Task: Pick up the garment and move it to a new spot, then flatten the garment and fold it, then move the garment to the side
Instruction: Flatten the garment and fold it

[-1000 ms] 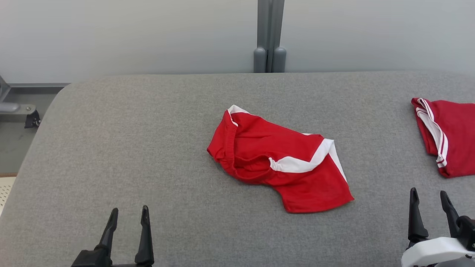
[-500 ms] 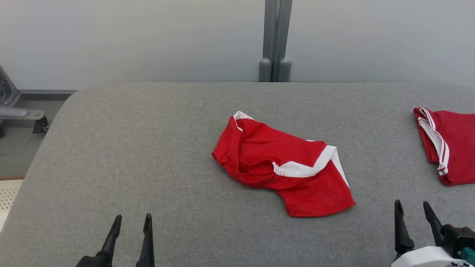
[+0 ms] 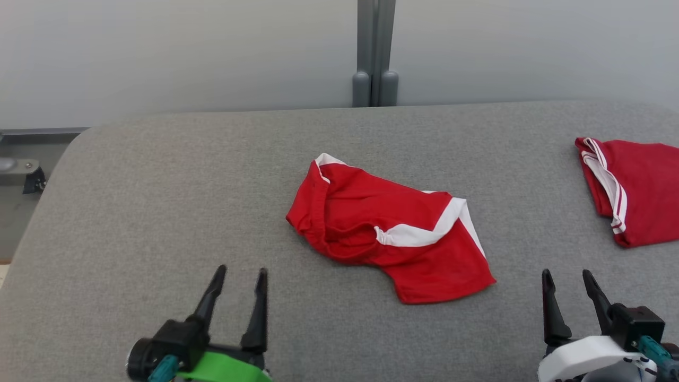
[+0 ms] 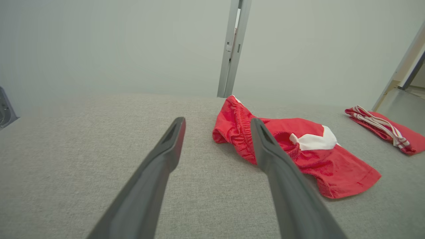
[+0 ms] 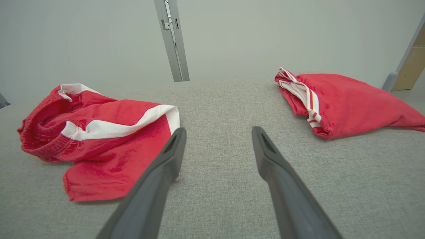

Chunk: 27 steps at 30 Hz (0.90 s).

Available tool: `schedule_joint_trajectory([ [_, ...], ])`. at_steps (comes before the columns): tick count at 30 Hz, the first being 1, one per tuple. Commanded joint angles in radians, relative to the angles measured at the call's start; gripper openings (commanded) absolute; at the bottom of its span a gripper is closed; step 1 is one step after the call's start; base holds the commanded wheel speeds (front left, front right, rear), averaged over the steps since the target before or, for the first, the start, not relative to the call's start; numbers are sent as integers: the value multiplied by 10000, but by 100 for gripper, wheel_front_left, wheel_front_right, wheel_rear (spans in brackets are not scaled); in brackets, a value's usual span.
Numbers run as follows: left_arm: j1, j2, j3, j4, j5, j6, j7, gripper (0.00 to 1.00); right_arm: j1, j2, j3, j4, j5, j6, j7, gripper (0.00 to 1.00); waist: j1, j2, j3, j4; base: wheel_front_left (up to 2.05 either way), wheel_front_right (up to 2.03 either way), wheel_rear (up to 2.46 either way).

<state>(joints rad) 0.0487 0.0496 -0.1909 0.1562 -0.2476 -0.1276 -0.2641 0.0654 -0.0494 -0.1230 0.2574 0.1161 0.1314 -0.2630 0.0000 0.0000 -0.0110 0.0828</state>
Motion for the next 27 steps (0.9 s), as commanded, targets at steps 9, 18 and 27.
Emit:
schedule_joint_trajectory([
  [9, -3428, 35, -2445, 1999, -1410, 75, 1622, 100, -799, -27, 731, -161, 199, -15, -20, 100, 0, 0, 1234, -1633, 0, 0, 0],
  [18, -4563, 33, -2913, 3707, -2401, 765, 3190, 100, -858, -22, 822, -143, 446, -15, -20, 100, 0, 0, 1570, -2568, 0, 0, 0],
  [27, -5214, 38, -3283, 4580, -2768, 726, 3274, 44, -949, -24, 845, -102, 575, -15, -20, 100, 0, 0, 1703, -2771, 0, 0, 0],
])
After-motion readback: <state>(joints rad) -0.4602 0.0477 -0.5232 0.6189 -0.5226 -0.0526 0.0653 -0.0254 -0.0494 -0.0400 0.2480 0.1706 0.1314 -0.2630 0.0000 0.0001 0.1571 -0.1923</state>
